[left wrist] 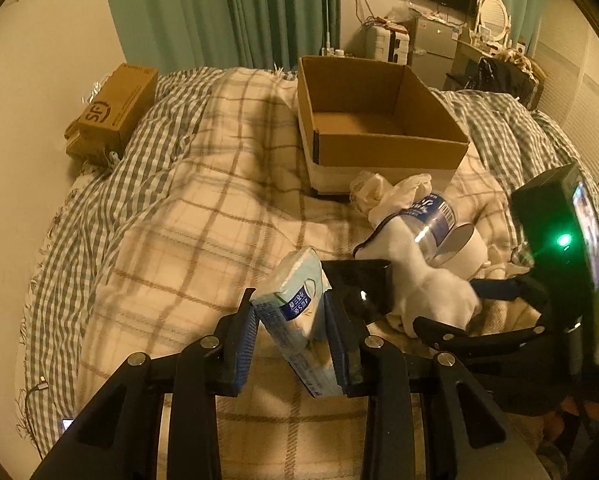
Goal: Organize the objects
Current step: 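Grasp the tissue pack with the left tool while the right tool grasps the white glove, then carry tissue pack and glove into the box and open both tools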
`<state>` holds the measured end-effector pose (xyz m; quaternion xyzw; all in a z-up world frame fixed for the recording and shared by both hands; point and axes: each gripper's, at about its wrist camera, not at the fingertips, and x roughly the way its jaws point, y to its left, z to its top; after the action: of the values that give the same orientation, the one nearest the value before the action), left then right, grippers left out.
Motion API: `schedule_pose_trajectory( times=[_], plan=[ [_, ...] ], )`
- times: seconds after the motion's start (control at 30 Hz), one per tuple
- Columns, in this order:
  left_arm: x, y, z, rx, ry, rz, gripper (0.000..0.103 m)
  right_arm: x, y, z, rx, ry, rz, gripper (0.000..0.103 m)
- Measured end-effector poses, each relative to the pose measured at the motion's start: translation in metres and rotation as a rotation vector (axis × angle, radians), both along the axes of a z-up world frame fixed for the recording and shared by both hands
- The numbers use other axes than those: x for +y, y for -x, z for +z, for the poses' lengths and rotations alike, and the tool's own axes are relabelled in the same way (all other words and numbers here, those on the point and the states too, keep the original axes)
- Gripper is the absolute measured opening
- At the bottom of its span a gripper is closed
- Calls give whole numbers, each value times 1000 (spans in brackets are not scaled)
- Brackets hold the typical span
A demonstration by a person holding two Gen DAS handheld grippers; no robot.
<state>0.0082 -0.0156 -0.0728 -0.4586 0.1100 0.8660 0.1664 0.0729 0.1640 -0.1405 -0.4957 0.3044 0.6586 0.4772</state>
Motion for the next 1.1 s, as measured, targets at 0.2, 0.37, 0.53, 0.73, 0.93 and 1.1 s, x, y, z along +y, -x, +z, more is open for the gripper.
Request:
schedule_pose_trajectory(
  times=[0.2, 0.37, 0.53, 0.73, 0.93, 1.1],
  plan=[
    [1, 8, 22, 36, 1, -21, 33, -12, -3, 30, 9, -77, 8, 44],
    [10, 26, 46, 88, 1, -49, 33, -18, 1, 71, 0, -189, 42, 36],
    [27, 50, 72, 140, -13, -83, 33, -14, 7, 119, 26, -310, 59, 34],
    [58, 88, 92, 177, -46, -122, 33, 15, 10, 186, 23, -473, 53, 34],
    [95, 133, 87, 165, -73, -149, 33, 74, -4, 214, 41, -557, -29, 34],
    [118, 166, 67, 140, -81, -160, 33, 121, -11, 205, 50, -568, -61, 34]
  ],
)
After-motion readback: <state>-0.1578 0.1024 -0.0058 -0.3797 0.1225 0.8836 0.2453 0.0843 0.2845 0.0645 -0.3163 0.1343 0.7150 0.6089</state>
